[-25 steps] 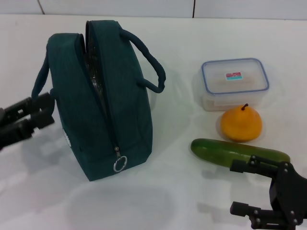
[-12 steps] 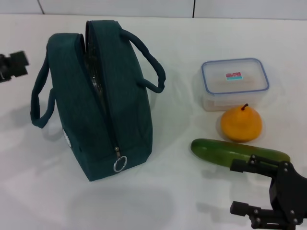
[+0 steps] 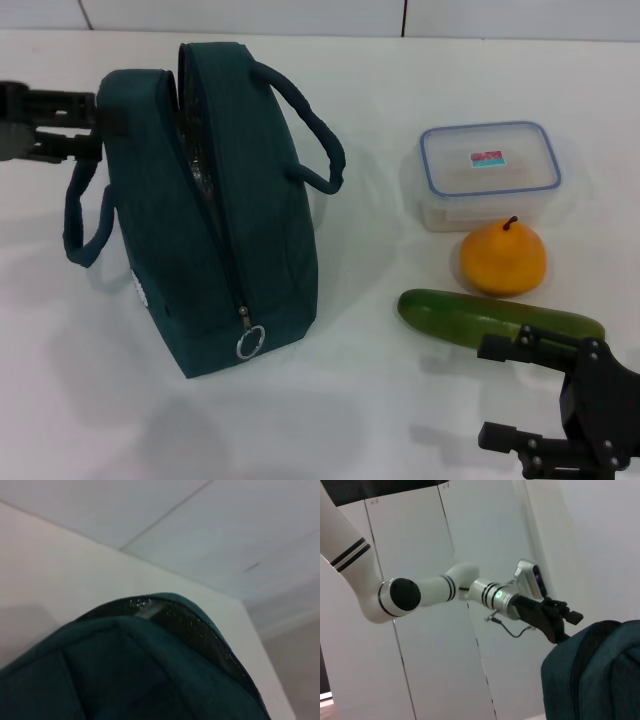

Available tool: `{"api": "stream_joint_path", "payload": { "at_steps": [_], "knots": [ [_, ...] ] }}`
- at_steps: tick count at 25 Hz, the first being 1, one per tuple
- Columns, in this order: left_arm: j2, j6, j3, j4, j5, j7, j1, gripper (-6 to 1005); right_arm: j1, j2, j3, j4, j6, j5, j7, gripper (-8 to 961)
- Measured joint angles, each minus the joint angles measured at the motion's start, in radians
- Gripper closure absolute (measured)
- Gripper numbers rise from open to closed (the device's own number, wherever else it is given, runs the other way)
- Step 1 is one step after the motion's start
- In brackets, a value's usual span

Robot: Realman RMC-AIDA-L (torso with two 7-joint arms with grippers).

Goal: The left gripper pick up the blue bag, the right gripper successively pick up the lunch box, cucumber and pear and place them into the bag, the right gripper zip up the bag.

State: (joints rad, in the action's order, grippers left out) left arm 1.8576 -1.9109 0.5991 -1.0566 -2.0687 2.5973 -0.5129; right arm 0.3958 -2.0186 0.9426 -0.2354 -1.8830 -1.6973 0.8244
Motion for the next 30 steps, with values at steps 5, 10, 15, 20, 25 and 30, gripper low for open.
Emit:
{"api": "stream_joint_path", "payload": {
  "at_steps": [5, 10, 15, 20, 25, 30],
  "knots": [
    [0.002, 0.0, 0.049, -0.045, -0.049, 0.07, -0.046, 138, 0.0, 0.0, 0.001, 0.001, -0.001, 0.001, 0.001, 184],
    [0.023, 0.007, 0.055, -0.045, -0.136, 0.086, -0.086, 139, 0.0, 0.0, 0.0, 0.001, 0.0, 0.001, 0.0, 184],
    [0.047, 0.014, 0.056, -0.047, -0.209, 0.087, -0.123, 140, 0.0, 0.0, 0.001, 0.002, 0.002, 0.001, -0.001, 184],
    [0.046, 0.021, 0.072, -0.043, -0.23, 0.074, -0.136, 142, -0.002, 0.0, 0.001, 0.002, 0.003, 0.001, -0.002, 184],
    [0.029, 0.022, 0.092, -0.01, -0.23, 0.055, -0.141, 243, -0.005, 0.0, 0.001, 0.002, 0.002, 0.001, -0.003, 184],
    [0.024, 0.018, 0.096, -0.003, -0.2, 0.003, -0.143, 424, -0.003, 0.0, 0.0, 0.009, 0.002, 0.001, -0.003, 184]
  ]
}}
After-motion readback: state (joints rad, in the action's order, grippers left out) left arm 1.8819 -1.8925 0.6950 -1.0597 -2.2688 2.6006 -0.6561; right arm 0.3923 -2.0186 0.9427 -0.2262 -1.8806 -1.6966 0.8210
